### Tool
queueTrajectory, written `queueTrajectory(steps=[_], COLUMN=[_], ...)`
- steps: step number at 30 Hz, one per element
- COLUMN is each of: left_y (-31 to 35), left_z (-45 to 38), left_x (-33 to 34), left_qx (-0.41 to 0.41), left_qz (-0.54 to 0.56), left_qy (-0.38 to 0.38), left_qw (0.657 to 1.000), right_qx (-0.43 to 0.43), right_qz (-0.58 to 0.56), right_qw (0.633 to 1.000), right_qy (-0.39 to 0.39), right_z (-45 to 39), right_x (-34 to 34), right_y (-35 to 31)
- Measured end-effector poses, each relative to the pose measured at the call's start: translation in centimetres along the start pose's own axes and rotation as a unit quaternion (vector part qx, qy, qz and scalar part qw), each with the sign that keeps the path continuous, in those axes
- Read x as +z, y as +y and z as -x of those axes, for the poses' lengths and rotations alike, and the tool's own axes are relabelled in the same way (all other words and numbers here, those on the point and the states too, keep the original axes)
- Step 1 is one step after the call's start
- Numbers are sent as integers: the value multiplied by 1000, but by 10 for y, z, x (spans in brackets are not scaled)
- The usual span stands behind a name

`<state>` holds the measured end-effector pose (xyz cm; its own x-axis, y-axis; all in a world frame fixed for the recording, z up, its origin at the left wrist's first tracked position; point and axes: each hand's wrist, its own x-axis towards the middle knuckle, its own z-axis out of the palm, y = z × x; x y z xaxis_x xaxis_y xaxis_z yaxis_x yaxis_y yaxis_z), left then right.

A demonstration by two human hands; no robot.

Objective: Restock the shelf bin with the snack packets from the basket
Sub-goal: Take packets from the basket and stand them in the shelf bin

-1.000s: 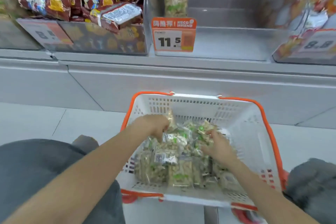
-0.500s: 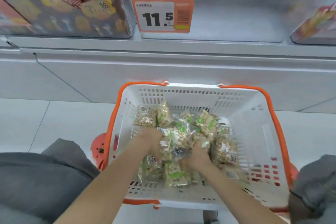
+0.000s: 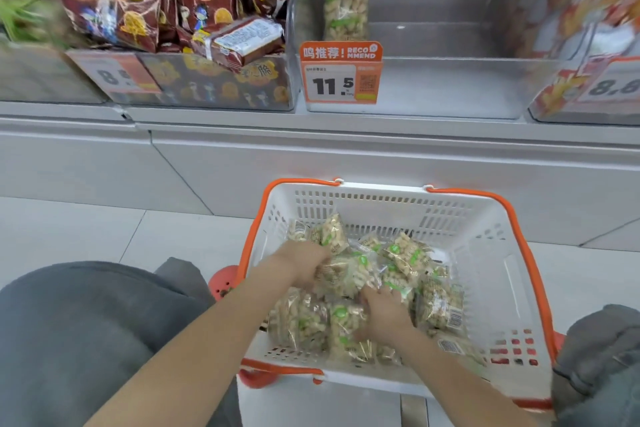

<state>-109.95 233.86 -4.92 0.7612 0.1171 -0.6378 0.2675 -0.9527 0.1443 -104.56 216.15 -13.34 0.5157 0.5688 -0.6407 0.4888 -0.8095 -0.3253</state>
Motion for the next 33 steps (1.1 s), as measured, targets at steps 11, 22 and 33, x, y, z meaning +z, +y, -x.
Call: queueTrajectory(steps=[11, 22, 33], left_y=[6, 21, 32], left_z=[47, 70, 56], left_x=[-73, -132, -151], left_qx=[77, 144, 226], left_qz=[164, 425, 687], left_qy=[317, 392, 89], left_qw=[931, 803, 684], right_qx=[22, -217, -171], right_qz=[-301, -551, -654], right_qw=[935, 806, 737], right_qy=[188, 12, -16], right_z=[45, 95, 65], right_x=[-68, -253, -252], right_y=[31, 4, -13])
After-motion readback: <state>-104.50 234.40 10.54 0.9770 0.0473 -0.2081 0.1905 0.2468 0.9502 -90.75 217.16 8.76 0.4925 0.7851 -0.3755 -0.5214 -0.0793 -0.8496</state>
